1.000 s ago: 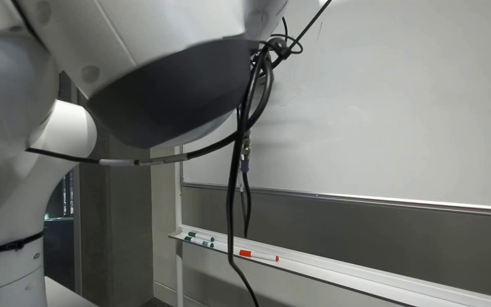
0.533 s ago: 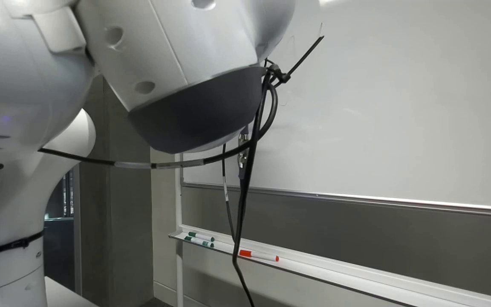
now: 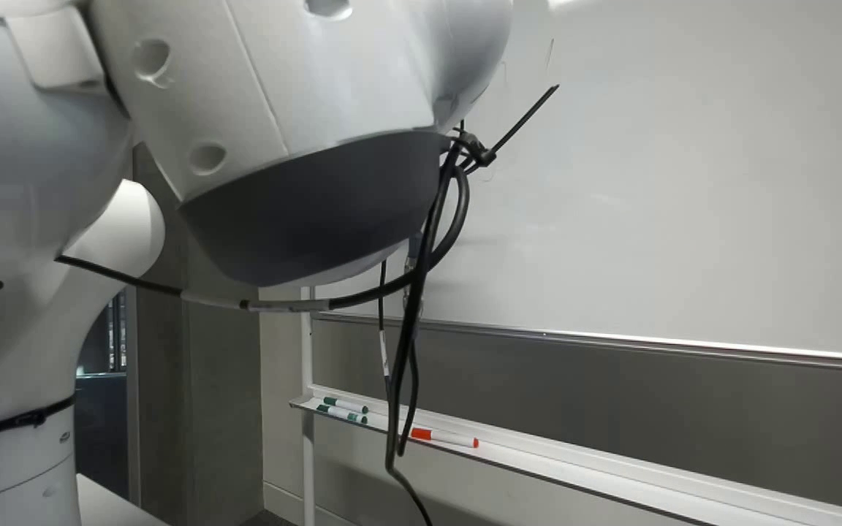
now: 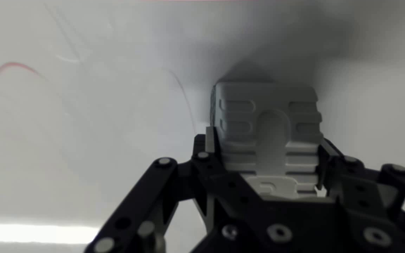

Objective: Wipe the white board with the grey eraser

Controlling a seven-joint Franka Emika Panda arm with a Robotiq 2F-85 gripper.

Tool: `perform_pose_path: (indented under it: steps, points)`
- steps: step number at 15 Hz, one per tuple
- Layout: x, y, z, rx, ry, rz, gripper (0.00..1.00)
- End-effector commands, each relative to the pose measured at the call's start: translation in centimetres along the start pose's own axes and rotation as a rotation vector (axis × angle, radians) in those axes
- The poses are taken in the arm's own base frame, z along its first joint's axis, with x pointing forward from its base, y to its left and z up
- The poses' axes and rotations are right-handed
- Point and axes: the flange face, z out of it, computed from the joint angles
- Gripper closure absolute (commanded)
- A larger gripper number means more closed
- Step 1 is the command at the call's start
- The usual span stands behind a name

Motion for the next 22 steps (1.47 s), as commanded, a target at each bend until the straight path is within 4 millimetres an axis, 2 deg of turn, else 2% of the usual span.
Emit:
perform_pose_path:
  steps: [1,6,12,17,22]
  points:
    - [-4.1,2.9,2.0,-0.049,-0.108,0.018,0.62]
    - [-6.4,6.1,1.7,-0.087,-0.144,0.065,0.62]
    - [-6.9,11.4,0.3,-0.163,-0.164,0.146,0.62]
    - [-5.7,16.9,-1.5,-0.254,-0.152,0.189,0.62]
    - [-2.2,20.9,-2.9,-0.326,-0.100,0.194,0.62]
